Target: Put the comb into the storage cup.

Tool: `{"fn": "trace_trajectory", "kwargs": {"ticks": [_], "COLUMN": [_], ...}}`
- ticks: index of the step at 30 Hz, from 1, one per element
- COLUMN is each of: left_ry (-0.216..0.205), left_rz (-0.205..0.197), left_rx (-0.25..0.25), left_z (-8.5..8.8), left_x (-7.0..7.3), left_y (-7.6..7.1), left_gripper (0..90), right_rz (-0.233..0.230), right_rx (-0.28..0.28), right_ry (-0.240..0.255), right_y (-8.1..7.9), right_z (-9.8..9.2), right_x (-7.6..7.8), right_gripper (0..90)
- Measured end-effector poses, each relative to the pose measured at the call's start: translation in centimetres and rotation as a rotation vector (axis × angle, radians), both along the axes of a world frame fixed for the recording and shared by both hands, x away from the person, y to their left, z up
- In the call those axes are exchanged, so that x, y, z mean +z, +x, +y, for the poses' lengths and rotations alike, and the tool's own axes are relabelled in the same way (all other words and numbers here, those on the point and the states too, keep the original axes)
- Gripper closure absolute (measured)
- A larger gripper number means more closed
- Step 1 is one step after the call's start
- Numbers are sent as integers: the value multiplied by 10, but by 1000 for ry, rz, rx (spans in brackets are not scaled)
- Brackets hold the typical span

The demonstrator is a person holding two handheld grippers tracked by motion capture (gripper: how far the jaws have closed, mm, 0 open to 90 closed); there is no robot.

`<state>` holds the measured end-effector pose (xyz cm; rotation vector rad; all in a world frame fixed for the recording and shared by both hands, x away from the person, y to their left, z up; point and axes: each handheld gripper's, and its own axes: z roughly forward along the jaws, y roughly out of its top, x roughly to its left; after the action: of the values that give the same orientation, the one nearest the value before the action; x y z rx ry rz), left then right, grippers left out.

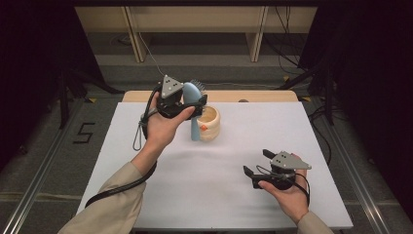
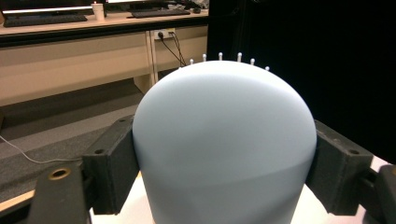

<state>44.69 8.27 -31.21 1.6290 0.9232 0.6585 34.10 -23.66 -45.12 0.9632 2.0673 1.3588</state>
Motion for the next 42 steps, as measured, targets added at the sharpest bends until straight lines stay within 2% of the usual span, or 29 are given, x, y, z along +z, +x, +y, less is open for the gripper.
{"fn": "trace_trajectory", "kwargs": {"ticks": [42], "left_ry": [-2], "left_rz": [-25], "left_rx": [-4], "left_z": [-7], "left_x": [19], "left_y": [9], "left_gripper": [202], "right_rz": [8], "right_rx": [-6], "right_ry": [-1], "right_y": [-3], "right_z": [-6], "right_x": [-3], "right_gripper": [100]}}
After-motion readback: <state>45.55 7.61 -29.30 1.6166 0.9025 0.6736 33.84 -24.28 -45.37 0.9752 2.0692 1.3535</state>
